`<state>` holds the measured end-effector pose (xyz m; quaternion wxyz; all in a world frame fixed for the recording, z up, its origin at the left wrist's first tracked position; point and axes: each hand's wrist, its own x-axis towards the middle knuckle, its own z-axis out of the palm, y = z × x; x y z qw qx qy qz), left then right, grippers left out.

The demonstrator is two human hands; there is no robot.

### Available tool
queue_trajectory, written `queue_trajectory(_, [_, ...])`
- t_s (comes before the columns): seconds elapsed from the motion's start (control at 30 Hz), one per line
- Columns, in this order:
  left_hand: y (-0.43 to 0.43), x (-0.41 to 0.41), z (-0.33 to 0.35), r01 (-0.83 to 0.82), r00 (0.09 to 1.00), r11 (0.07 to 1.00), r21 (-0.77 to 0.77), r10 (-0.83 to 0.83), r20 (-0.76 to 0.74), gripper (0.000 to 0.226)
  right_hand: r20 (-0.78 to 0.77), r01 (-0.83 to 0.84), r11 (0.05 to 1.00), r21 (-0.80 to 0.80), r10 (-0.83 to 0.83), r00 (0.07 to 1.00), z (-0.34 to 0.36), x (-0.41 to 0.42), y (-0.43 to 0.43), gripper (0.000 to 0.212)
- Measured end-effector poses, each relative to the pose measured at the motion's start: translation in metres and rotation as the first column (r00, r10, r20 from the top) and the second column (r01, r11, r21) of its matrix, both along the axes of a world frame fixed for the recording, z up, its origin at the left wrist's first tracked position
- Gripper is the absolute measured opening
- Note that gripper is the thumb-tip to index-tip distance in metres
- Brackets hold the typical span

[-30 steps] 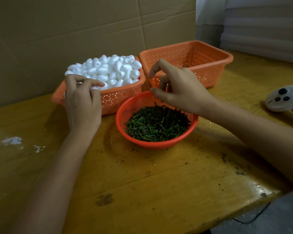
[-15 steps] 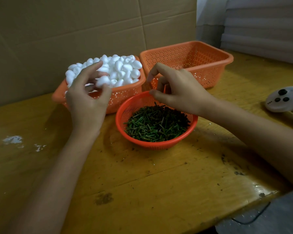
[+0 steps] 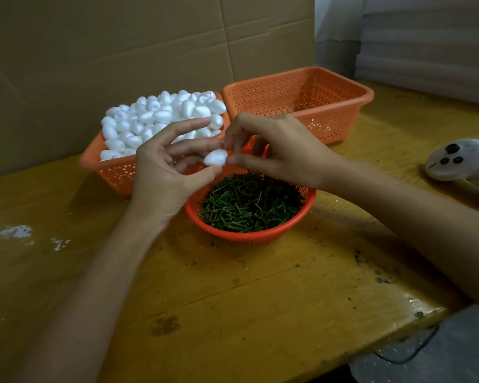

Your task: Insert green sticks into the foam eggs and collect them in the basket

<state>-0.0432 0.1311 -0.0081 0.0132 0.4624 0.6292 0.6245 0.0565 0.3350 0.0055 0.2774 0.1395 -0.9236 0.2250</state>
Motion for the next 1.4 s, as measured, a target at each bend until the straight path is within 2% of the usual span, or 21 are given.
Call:
queue_trajectory(0.17, [0.0015,-0.0013,-0.0027,0.030,0.997,0.999,0.014,-0.031,0.072,0.061,-0.009,-0.019,1.000,-0.002,0.018,1.000,0.0005,0.0011,0.0006,0.019])
queue_trajectory(0.33, [0.0039,0.0008,-0.0029,0.027,0.986,0.997,0.073,-0.039,0.164,0.052,0.037,-0.079,0.997,-0.001,0.079,0.996,0.0018,0.0039,-0.0006,0.017])
queue_trajectory(0.67, [0.0084,0.0008,-0.0058,0.008,0.991,0.997,0.079,-0.019,0.129,0.023,0.029,-0.124,0.992,-0.034,0.125,0.992,0.0002,0.0041,-0.0005,0.022])
queue_trajectory(0.8, [0.0065,-0.0037,-0.0070,-0.004,0.991,0.998,0.061,-0.004,0.134,0.029,0.035,-0.116,0.992,-0.042,0.118,0.992,-0.0005,0.0041,-0.0005,0.022])
queue_trajectory(0.87, [0.0065,-0.0050,-0.0070,-0.014,0.987,0.996,0.088,-0.001,0.158,0.034,0.076,-0.100,0.995,0.001,0.099,0.992,0.0006,0.0032,0.0000,0.022])
queue_trajectory(1.0, [0.0060,-0.0069,-0.0069,0.038,0.981,0.991,0.127,-0.061,0.185,0.037,0.306,-0.096,0.974,0.205,0.029,0.951,0.0013,0.0019,-0.0001,0.025])
queue_trajectory(1.07, [0.0056,-0.0074,-0.0070,0.053,0.982,0.991,0.127,-0.074,0.175,0.035,0.360,-0.117,0.967,0.224,0.029,0.932,0.0015,0.0016,-0.0007,0.026])
queue_trajectory(1.4, [0.0056,-0.0077,-0.0069,0.051,0.987,0.993,0.103,-0.066,0.145,0.029,0.366,-0.134,0.975,0.176,0.062,0.929,0.0010,0.0013,-0.0021,0.018])
